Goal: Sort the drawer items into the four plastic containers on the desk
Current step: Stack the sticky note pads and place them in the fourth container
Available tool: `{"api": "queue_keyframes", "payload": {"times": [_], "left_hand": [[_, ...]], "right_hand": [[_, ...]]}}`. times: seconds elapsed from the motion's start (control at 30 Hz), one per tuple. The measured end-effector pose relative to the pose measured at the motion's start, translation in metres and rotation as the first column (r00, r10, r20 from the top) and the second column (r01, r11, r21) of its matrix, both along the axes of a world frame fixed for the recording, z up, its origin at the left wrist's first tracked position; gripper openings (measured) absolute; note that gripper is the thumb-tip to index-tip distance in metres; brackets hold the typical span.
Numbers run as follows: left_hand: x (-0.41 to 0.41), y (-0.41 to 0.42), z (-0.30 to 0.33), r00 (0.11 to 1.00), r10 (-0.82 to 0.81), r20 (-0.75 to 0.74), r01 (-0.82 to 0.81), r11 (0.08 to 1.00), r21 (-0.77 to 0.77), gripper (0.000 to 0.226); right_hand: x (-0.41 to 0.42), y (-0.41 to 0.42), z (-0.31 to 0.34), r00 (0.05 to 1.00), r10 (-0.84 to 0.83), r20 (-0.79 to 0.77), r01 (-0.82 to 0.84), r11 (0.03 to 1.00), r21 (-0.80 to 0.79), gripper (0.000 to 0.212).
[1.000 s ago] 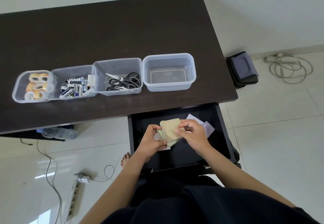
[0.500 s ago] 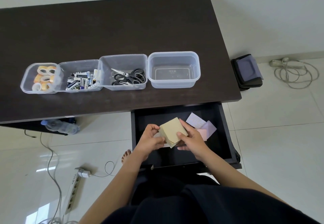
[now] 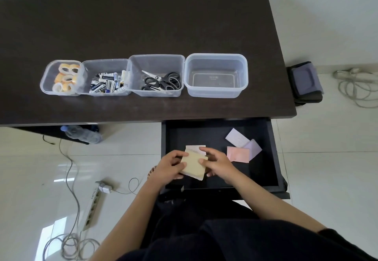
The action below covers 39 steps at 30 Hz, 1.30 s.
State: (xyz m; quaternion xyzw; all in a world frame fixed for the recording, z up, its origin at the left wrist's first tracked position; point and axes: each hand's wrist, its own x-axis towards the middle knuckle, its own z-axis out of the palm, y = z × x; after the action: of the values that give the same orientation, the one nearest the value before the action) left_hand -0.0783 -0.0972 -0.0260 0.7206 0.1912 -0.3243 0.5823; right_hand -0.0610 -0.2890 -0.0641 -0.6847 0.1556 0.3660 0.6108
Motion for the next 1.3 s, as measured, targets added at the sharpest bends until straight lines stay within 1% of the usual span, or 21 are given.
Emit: {"api": "queue_keyframes", "payload": {"times": [0.07,0.1,0.13,0.2,0.3,0.37,0.43,0.6,0.63,0.7,0.73,0.8,0.97,1.07,1.17,1.3], "left_hand": [[-0.006,0.007,0.001,0.999,0.031,0.026,-0.032,0.999,0.04,0.025],[-0.009,0.01,0.001,0.998,0.044,0.036,-0.046,0.998,0.051,0.026],[-0.011,0.013,0.001,0.998,0.054,0.046,-0.056,0.996,0.062,0.027],[-0.016,0.018,0.003,0.996,0.068,0.059,-0.074,0.993,0.093,0.027],[-0.022,0.023,0.006,0.992,0.103,0.067,-0.11,0.987,0.116,0.028],[-0.025,0.023,0.01,0.991,0.118,0.067,-0.125,0.986,0.107,0.028],[-0.025,0.023,0.012,0.99,0.124,0.062,-0.13,0.987,0.098,0.029],[-0.025,0.027,0.012,0.992,0.11,0.058,-0.115,0.989,0.096,0.032],[-0.025,0.028,0.012,0.992,0.107,0.059,-0.113,0.989,0.096,0.032],[-0.023,0.029,0.01,0.993,0.103,0.06,-0.109,0.989,0.096,0.034],[-0.022,0.03,0.009,0.994,0.096,0.059,-0.101,0.99,0.102,0.035],[-0.019,0.03,0.006,0.995,0.073,0.064,-0.08,0.99,0.119,0.038],[-0.012,0.025,0.0,0.996,-0.013,0.094,-0.003,0.986,0.168,0.045],[-0.009,0.016,-0.003,0.988,-0.09,0.126,0.063,0.976,0.207,0.05],[-0.008,0.003,-0.002,0.984,-0.082,0.157,0.055,0.983,0.174,0.052],[-0.009,-0.01,-0.001,0.979,-0.014,0.202,-0.011,0.992,0.124,0.053]], "right_hand": [[0.003,0.006,-0.012,0.988,-0.146,-0.046,0.142,0.987,-0.081,0.035],[0.005,0.008,-0.02,0.981,-0.192,-0.02,0.186,0.968,-0.166,0.035],[0.007,0.009,-0.027,0.982,-0.188,0.032,0.19,0.945,-0.265,0.038],[0.01,0.009,-0.037,0.992,-0.052,0.113,0.095,0.902,-0.421,0.049],[0.015,0.012,-0.046,0.973,0.209,0.097,-0.123,0.827,-0.548,0.072],[0.016,0.015,-0.051,0.954,0.291,0.07,-0.19,0.772,-0.607,0.077],[0.016,0.018,-0.055,0.951,0.3,0.077,-0.186,0.752,-0.632,0.072],[0.014,0.022,-0.053,0.975,0.195,0.102,-0.093,0.783,-0.615,0.054],[0.013,0.021,-0.052,0.98,0.166,0.107,-0.073,0.809,-0.583,0.047],[0.008,0.017,-0.047,0.99,0.077,0.116,-0.014,0.884,-0.467,0.036],[0.006,0.015,-0.041,0.991,0.029,0.131,0.027,0.914,-0.404,0.034],[0.003,0.012,-0.027,0.984,-0.061,0.167,0.111,0.945,-0.306,0.032],[0.002,0.009,0.0,0.924,-0.207,0.321,0.29,0.927,-0.238,0.029],[0.004,0.014,0.015,0.902,-0.16,0.402,0.27,0.934,-0.234,0.033],[0.004,0.023,0.025,0.889,-0.097,0.447,0.221,0.947,-0.234,0.027],[0.006,0.028,0.025,0.932,-0.039,0.361,0.136,0.959,-0.249,0.019]]}}
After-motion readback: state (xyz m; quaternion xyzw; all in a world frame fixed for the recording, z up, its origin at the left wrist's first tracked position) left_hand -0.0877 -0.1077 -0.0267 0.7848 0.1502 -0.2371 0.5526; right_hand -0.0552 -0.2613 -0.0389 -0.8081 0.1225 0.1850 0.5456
